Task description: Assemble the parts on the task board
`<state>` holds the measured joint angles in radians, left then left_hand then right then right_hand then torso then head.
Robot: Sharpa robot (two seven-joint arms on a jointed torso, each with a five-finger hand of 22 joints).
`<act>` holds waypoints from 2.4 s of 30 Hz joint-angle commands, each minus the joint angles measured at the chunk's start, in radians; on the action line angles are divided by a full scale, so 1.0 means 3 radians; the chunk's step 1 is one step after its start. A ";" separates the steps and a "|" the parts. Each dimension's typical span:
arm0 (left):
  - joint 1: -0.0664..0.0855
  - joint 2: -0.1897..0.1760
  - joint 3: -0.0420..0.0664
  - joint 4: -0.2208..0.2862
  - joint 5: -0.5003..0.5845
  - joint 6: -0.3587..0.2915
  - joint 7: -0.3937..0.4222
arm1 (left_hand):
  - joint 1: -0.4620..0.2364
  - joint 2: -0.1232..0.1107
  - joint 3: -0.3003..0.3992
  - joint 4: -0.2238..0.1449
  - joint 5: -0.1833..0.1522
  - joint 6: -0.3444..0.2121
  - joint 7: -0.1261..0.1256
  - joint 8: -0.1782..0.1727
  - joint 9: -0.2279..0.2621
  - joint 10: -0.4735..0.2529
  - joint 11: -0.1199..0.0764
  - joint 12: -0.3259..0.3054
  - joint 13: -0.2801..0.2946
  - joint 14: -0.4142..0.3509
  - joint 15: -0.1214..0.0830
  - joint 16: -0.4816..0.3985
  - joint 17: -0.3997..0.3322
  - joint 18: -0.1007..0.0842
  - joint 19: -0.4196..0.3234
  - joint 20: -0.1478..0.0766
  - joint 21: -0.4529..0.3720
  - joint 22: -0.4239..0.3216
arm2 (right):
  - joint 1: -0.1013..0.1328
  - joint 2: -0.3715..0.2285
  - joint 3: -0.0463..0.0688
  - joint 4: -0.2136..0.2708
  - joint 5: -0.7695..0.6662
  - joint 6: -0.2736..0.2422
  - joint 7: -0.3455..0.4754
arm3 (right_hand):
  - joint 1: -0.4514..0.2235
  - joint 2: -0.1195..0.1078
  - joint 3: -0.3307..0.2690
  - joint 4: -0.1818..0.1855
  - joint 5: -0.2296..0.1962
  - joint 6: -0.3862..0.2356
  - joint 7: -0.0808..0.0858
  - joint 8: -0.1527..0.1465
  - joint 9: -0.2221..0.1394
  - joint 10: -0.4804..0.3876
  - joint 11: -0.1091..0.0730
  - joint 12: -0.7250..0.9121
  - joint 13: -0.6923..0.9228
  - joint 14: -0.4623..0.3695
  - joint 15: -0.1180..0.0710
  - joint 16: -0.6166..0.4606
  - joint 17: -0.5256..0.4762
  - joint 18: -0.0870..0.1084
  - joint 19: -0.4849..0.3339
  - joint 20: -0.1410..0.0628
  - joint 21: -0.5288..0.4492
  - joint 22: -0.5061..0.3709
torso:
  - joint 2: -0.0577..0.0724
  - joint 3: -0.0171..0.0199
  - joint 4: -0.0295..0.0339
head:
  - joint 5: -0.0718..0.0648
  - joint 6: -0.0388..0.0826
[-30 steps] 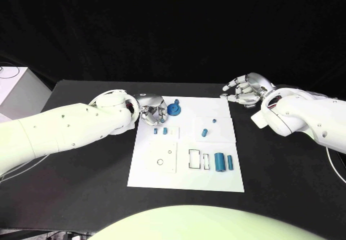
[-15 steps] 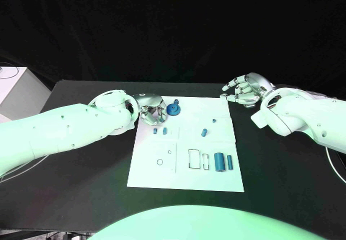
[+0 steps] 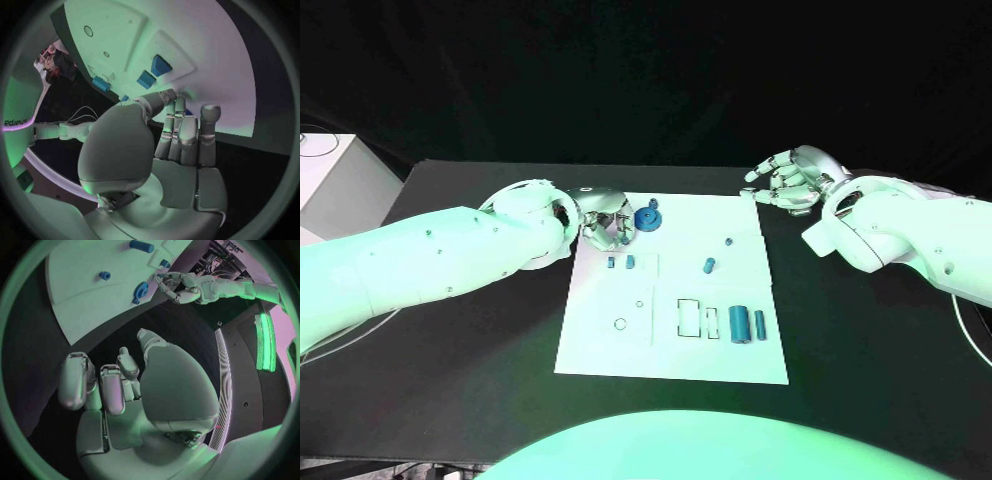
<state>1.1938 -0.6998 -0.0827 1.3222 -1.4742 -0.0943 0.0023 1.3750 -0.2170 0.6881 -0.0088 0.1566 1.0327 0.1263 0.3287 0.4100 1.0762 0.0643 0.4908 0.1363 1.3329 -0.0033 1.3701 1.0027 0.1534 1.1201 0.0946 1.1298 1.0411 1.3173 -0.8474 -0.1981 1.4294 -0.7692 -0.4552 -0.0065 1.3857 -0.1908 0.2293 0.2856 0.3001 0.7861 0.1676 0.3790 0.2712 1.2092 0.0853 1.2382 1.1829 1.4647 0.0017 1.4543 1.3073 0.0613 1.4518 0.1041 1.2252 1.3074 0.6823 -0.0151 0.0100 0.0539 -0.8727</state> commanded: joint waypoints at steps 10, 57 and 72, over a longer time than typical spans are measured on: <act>-0.0005 0.0008 -0.0003 -0.0008 0.0020 0.0177 -0.0036 | -0.0009 0.0072 0.0036 -0.0051 0.0011 -0.0084 0.0076 -0.0152 -0.0029 -0.0043 0.0065 -0.0187 -0.0021 -0.0130 0.0056 -0.0071 -0.0146 -0.0004 -0.0139 0.0046 -0.0090 -0.0079 | -0.0003 -0.0003 0.0001 0.0004 -0.0014 0.0049 0.0027 | -0.0001 0.0011 0.0017 -0.0003 0.0021 -0.0004 0.0001 0.0010 -0.0006 0.0014 -0.0010 0.0012 0.0001 0.0178 0.0007 0.0001 0.0330 0.0035 -0.0004 0.0000 -0.0008 0.0178 | 0.0000 0.0001 0.0001 | -0.0005 0.0000; -0.0009 -0.0069 0.0003 0.0030 0.0001 0.0024 -0.0054 | -0.0009 -0.0021 0.0051 -0.0157 0.0016 -0.0510 0.0049 -0.0560 -0.0229 0.0007 0.0047 -0.0306 0.0044 -0.0144 0.0045 -0.0044 -0.0168 -0.0008 -0.0121 0.0048 -0.0029 -0.0014 | -0.0004 -0.0017 0.0000 0.0002 -0.0020 0.0085 0.0010 | -0.0014 0.0006 0.0029 -0.0003 0.0020 -0.0009 0.0001 0.0011 -0.0013 0.0007 -0.0010 0.0010 -0.0015 0.0177 0.0006 -0.0005 0.0325 0.0036 -0.0004 -0.0002 -0.0019 0.0176 | 0.0001 -0.0002 0.0000 | -0.0010 0.0000; -0.0001 -0.0321 0.0149 -0.0056 0.1683 -0.0392 0.0201 | -0.0029 0.0010 0.0005 -0.0158 0.0013 -0.0364 0.0179 -0.0295 -0.0181 -0.0364 0.0181 -0.0211 0.0067 -0.0964 0.0148 -0.0885 -0.1488 0.0107 -0.0756 0.0132 -0.0579 -0.0506 | -0.0072 -0.0002 0.0000 0.0000 -0.1094 0.0362 0.0087 | 0.0333 -0.0229 0.0739 -0.0118 -0.0064 0.0211 -0.0007 -0.0081 -0.0072 -0.0719 -0.0017 -0.2396 -0.2314 0.0022 -0.0011 -0.0438 -0.0212 0.0093 -0.0104 -0.0026 -0.0386 0.0002 | -0.0001 0.0006 -0.0008 | -0.0099 0.0000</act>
<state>1.1924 -0.7933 -0.0390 1.3016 -1.2292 -0.1432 0.0103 1.3722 -0.2172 0.6931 -0.0551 0.1569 0.9271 0.1812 0.2381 0.3565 0.9703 0.1198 0.4263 0.1557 1.0450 0.0412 1.1072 0.5588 0.1727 0.8985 0.1340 0.9577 0.8904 1.2979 -0.8487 -0.1981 1.4263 -0.9455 -0.3925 -0.0042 1.4888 -0.2494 0.4448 0.2516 0.2865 0.8298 0.1497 0.3575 0.2504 0.9840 0.0779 0.5361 0.5056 1.4647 0.0017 1.3261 1.2475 0.0772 1.4140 0.0987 1.1122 1.3063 0.6818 -0.0143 0.0081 0.0320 -0.8727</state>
